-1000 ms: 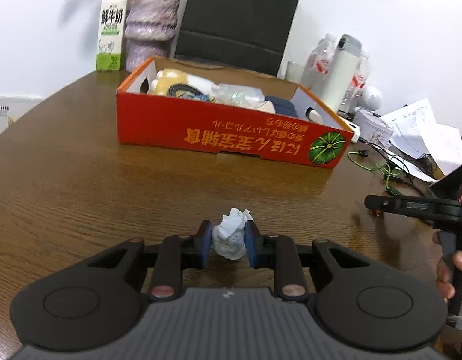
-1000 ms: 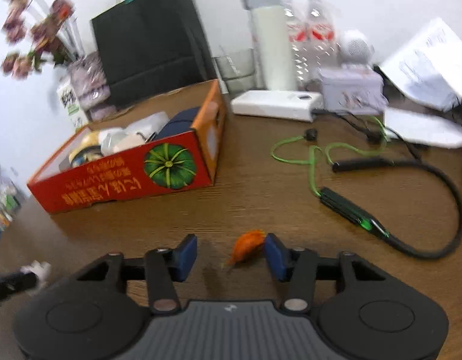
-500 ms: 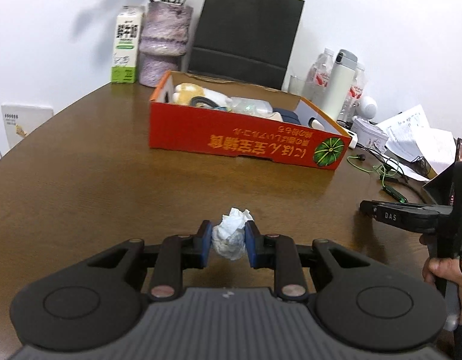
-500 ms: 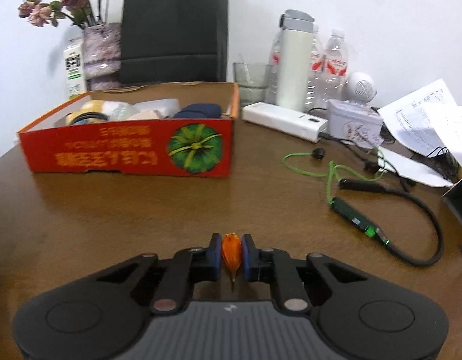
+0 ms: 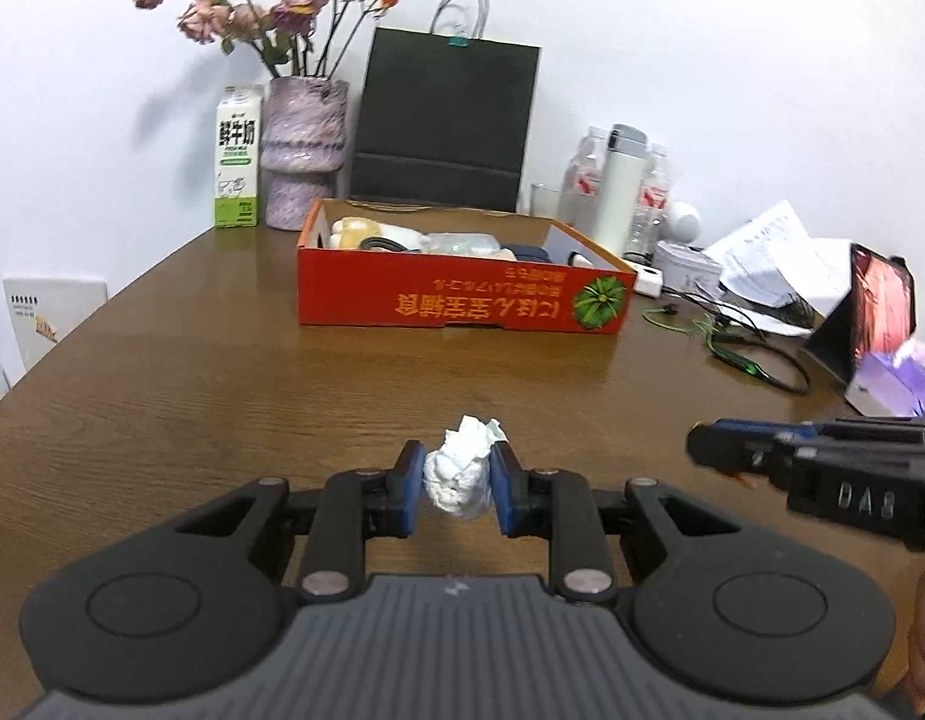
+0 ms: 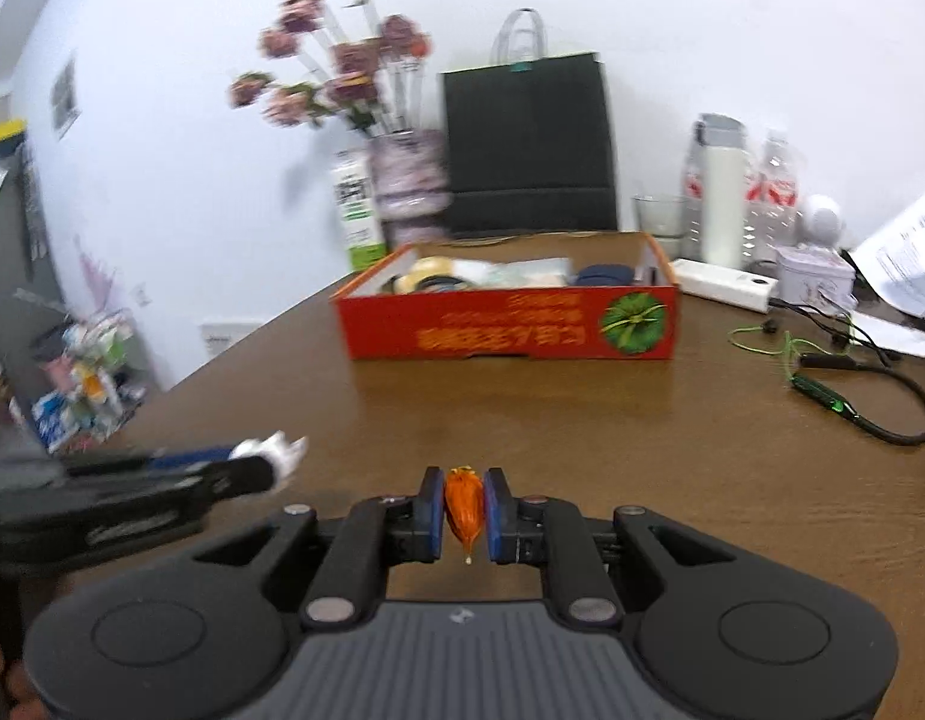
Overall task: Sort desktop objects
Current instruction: 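Carry the tissue and orange piece into the red box and release both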
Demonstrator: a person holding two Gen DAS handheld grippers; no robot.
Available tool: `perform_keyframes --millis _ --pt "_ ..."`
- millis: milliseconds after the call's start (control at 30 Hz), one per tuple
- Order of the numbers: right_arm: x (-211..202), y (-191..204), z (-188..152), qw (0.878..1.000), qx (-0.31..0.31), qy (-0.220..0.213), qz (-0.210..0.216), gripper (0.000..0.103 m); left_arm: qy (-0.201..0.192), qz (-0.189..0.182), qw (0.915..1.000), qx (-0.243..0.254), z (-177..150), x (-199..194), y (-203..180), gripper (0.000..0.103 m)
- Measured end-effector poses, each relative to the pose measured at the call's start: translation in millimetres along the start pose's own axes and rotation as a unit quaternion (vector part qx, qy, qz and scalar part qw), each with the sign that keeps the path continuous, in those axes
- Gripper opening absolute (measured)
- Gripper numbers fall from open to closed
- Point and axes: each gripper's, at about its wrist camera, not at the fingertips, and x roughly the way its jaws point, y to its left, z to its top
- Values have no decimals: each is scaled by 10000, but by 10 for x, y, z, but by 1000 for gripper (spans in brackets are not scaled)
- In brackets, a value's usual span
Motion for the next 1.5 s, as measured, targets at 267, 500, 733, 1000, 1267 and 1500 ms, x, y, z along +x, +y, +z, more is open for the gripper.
perform_keyframes --millis 267,500,733,1000,1267,1500 --pt "-157 93 -69 9999 98 -20 102 13 -65 -4 10000 -69 -18 -116 27 24" --pt "-123 28 325 9990 -19 -381 237 13 -230 -157 9989 -372 437 75 232 24" --pt "439 -208 1213 9975 -355 -569 217 13 -174 -468 9976 -488 1517 838 505 24" --pt "1834 -955 2043 9983 76 229 -526 13 446 -571 9957 -568 2345 2184 549 24" --pt "2882 -1578 2164 9874 580 961 -1114 46 1053 -239 9941 -75 2386 3258 284 47" --pt "2974 -1592 2269 9885 460 1020 -1014 68 999 -127 9949 81 2418 3328 411 83"
